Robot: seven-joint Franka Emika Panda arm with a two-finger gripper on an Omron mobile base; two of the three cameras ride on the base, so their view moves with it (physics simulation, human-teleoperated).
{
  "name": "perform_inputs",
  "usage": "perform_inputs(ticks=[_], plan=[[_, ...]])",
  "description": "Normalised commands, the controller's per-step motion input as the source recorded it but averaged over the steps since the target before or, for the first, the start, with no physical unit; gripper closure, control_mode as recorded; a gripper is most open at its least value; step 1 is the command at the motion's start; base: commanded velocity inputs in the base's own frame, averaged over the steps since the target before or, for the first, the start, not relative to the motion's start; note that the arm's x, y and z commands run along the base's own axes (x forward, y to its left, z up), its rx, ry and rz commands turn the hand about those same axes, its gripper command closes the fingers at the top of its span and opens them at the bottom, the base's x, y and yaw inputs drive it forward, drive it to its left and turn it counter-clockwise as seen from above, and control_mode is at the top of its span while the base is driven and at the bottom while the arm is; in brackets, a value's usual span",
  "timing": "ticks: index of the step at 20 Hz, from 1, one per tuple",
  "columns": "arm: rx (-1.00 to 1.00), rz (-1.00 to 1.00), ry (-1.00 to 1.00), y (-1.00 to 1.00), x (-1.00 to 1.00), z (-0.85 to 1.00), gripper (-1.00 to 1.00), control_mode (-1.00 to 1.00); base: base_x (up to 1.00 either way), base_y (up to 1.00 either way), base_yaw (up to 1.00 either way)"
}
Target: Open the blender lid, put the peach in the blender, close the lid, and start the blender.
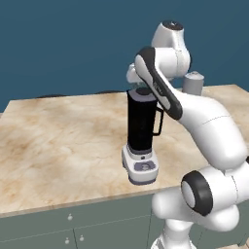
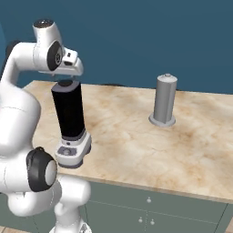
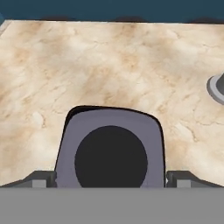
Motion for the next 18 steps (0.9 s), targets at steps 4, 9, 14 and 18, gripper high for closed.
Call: perform_inputs(ticks=[4, 9, 14, 18], plan=[[0.00, 0.00, -0.16, 0.03, -1.00, -0.04, -1.00, -1.00, 0.00, 0.00, 0.00], [0.00, -0.04, -0.10, 0.30, -1.00, -0.13, -1.00, -1.00, 0.00, 0.00, 0.00], [0.00, -0.25, -0.05, 0.39, -0.89, -0.35, -1.00, -1.00, 0.00, 0.00, 0.00], [0.00, -0.53, -0.03, 0.38, -0.51, -0.54, -1.00, -1.00, 0.00, 0.00, 0.00]])
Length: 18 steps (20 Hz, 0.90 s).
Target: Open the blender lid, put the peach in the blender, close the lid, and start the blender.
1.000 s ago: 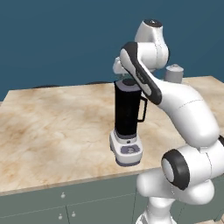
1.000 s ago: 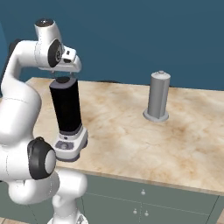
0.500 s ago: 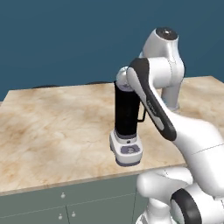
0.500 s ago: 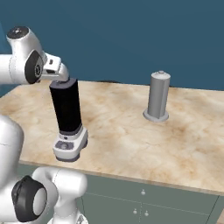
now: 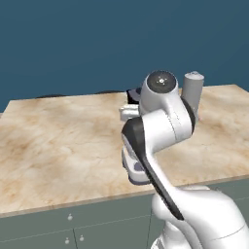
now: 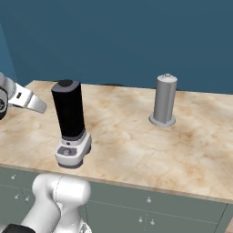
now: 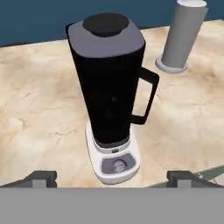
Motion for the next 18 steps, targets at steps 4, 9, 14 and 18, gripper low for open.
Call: perform_inputs(ticks=[4, 9, 14, 18], plan=[[0.00, -0.68, -0.06, 0.33, -0.46, -0.61, -1.00, -1.00, 0.00, 0.00, 0.00], [0.00, -0.71, -0.08, 0.20, -0.24, -0.54, -1.00, -1.00, 0.00, 0.00, 0.00], [-0.01, -0.59, -0.20, 0.01, -0.02, -0.55, -1.00, -1.00, 0.00, 0.00, 0.00], [-0.01, -0.34, -0.30, -0.03, 0.00, -0.46, -1.00, -1.00, 0.00, 0.00, 0.00]])
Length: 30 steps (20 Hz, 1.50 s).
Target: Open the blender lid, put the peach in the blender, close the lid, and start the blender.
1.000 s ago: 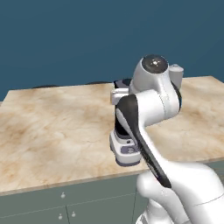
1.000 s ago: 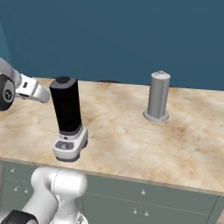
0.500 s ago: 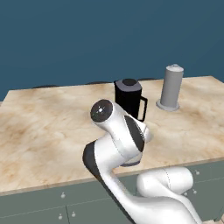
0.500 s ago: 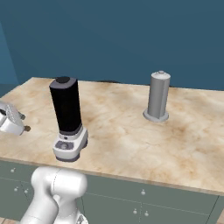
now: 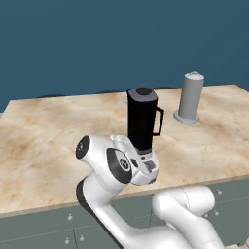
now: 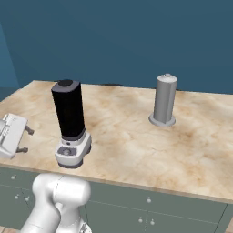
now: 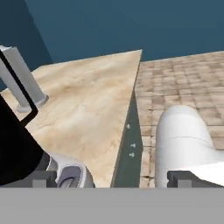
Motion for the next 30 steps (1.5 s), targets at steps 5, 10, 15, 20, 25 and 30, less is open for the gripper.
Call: perform_inputs(ticks=[5, 10, 15, 20, 25, 30], plan=[[0.00, -0.15, -0.29, -0.14, 0.00, -0.38, -1.00, -1.00, 0.00, 0.00, 0.00], [0.00, -0.13, -0.05, -0.23, 0.00, -0.27, -1.00, -1.00, 0.00, 0.00, 0.00], [0.00, -0.15, 0.00, -0.22, 0.02, -0.33, -1.00, -1.00, 0.00, 0.00, 0.00], [0.00, -0.07, 0.00, -0.14, 0.09, -0.35, -1.00, -1.00, 0.00, 0.00, 0.00], [0.00, 0.00, 0.00, -0.04, 0.32, -0.21, -1.00, -1.00, 0.00, 0.00, 0.00], [0.00, 0.00, 0.00, -0.02, 0.40, -0.12, -1.00, -1.00, 0.00, 0.00, 0.00]])
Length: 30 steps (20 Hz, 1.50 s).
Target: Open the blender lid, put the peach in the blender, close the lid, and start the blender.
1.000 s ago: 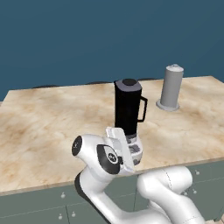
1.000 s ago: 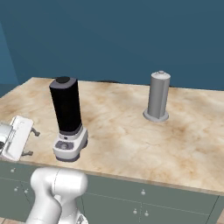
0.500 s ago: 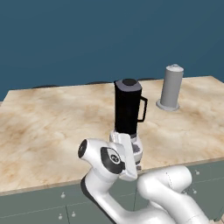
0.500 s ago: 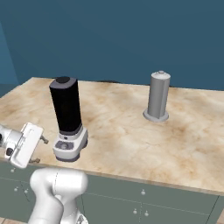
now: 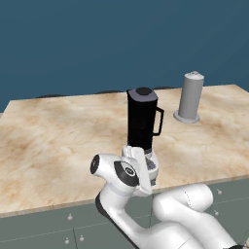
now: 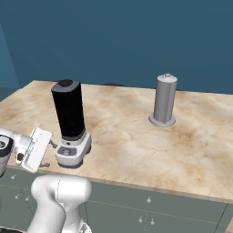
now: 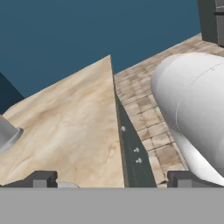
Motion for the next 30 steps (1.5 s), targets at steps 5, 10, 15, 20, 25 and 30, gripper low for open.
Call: perform_inputs(ticks=[5, 10, 15, 20, 25, 30], plan=[[0.00, 0.00, 0.00, -0.01, 0.21, -0.18, -1.00, -1.00, 0.00, 0.00, 0.00], [0.00, 0.00, -0.03, -0.06, 0.11, -0.20, -1.00, -1.00, 0.00, 0.00, 0.00], [0.00, 0.01, -0.06, -0.16, 0.06, -0.12, -1.00, -1.00, 0.00, 0.00, 0.00], [0.00, 0.07, -0.05, -0.12, 0.05, -0.07, -1.00, -1.00, 0.00, 0.00, 0.00], [0.00, 0.13, -0.05, 0.00, 0.00, -0.01, -1.00, -1.00, 0.00, 0.00, 0.00], [0.00, 0.15, -0.04, 0.00, 0.00, 0.00, -1.00, -1.00, 0.00, 0.00, 0.00]])
